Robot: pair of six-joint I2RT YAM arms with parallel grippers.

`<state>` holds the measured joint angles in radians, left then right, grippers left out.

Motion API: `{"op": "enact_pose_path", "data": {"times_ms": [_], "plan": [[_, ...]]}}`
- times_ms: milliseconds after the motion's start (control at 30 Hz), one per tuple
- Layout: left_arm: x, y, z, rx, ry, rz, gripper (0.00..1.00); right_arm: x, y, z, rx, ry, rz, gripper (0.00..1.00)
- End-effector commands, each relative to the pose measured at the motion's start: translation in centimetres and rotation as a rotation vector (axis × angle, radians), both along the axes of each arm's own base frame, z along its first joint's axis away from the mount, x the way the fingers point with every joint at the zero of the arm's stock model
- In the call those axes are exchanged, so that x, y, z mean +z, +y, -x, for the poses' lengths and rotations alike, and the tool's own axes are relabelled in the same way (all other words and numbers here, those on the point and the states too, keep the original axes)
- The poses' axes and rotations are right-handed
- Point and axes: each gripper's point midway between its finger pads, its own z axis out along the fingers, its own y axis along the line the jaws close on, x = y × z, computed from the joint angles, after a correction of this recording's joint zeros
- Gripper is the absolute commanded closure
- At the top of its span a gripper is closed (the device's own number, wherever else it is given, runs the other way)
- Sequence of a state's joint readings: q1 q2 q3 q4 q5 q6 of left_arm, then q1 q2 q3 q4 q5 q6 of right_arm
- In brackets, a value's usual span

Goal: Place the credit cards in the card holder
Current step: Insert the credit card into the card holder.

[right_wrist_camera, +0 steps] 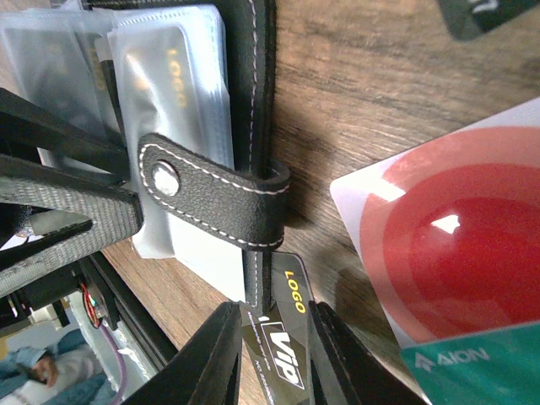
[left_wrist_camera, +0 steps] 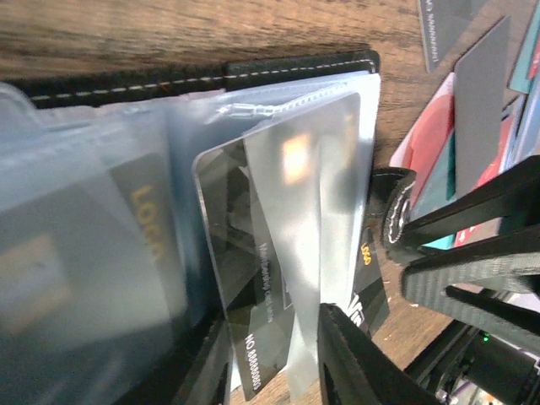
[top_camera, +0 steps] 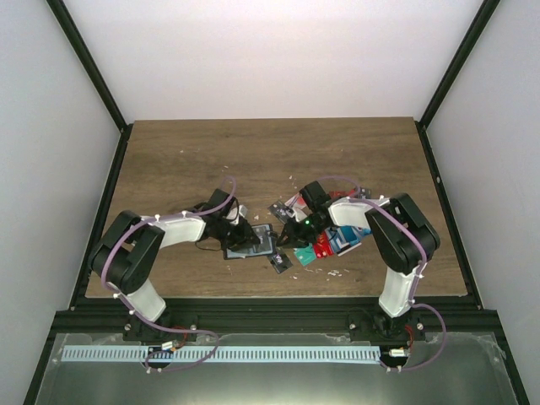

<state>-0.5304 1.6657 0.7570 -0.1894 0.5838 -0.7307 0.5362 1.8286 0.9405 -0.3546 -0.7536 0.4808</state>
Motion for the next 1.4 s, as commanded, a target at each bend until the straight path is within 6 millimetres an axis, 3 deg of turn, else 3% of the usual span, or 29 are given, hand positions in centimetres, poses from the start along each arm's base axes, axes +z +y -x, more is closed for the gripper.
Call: {"op": "enact_pose_path", "data": {"times_ms": [0,333,600,833,1200,1367], "plan": [[-0.3,1.1,0.7,-0.004,0.018,-0.078,0.73,2.2,-0.1,-1.6,-0.001,-0.094,0.012,0.76],[0.1,1.2,0.6,-0.002,-0.001,-0.115,0.75,1.6,0.4,-1.0,0.006,-0.056,-0.025,0.76],[1.1,2.0,0.0,-0.030,-0.024,-0.207,0.67,1.9,1.1,-1.3,0.014,-0.056,-0.043,0.76],[1.0,1.8,-0.9,-0.041,-0.031,-0.230,0.67,1.5,1.9,-1.7,0.022,-0.048,-0.052,0.77],[-0.8,1.6,-1.3,-0.052,-0.009,-0.281,0.67,0.6,2.3,-1.6,0.033,-0.031,-0.047,0.77],[-0.3,0.6,-1.8,-0.061,-0.028,-0.253,0.68,0.2,2.3,-1.5,0.034,-0.021,-0.047,0.78]]}}
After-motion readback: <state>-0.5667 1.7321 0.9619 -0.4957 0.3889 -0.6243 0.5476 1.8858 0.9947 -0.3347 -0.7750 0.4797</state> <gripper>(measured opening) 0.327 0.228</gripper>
